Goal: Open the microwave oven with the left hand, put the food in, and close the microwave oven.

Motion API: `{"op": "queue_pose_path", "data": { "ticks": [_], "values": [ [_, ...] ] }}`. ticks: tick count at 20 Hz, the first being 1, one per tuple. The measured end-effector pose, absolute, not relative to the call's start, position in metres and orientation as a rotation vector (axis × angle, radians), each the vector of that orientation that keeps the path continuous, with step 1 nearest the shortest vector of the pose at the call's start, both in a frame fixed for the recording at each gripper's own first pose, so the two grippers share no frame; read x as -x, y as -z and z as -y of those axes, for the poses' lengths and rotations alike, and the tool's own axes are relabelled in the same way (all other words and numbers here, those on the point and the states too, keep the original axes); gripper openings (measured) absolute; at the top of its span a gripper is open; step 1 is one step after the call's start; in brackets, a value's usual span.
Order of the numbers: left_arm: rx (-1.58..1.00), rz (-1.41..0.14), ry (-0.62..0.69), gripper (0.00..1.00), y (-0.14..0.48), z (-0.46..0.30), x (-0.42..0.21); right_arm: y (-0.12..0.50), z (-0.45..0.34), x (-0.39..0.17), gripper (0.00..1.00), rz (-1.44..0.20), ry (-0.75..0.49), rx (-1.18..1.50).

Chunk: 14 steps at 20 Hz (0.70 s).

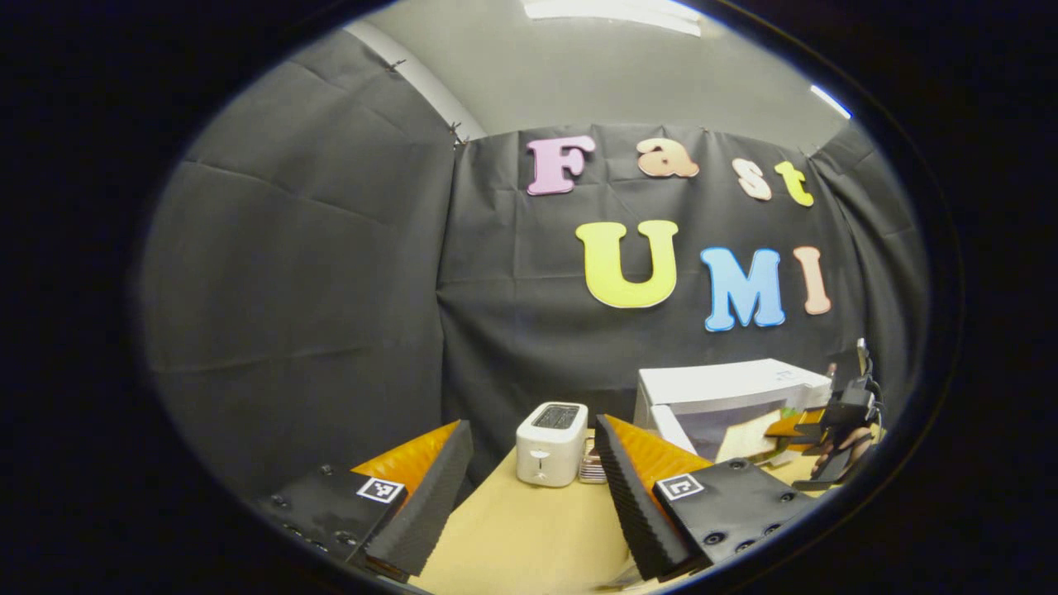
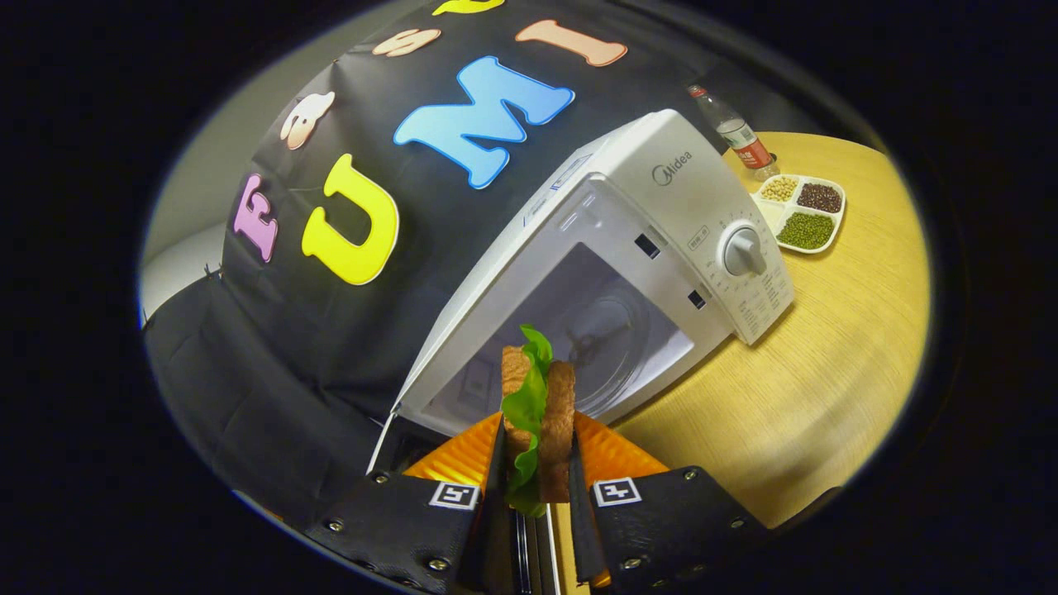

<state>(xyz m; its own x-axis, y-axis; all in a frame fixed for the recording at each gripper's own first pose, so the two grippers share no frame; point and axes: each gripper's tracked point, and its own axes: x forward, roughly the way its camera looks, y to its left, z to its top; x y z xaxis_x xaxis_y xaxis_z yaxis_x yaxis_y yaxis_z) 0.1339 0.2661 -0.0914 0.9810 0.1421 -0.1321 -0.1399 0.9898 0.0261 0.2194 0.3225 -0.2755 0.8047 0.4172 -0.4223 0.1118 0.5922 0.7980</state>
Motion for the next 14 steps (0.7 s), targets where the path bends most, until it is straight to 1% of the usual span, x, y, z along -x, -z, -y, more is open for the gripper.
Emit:
{"op": "queue_pose_path", "data": {
  "ticks": [6, 10, 14],
  "values": [
    [-0.049, -0.192, -0.146, 0.94, 0.118, -0.29, -0.149, 0.304, -0.336, -0.266, 0.35, -0.578, -0.106, -0.958],
    [-0.07, -0.224, -0.152, 0.96, 0.127, -0.299, -0.15, 0.324, -0.349, -0.286, 0.36, -0.566, -0.082, -0.949],
    [-0.099, -0.248, -0.163, 0.95, 0.139, -0.308, -0.151, 0.341, -0.355, -0.301, 0.36, -0.548, -0.061, -0.913]
  ]
}}
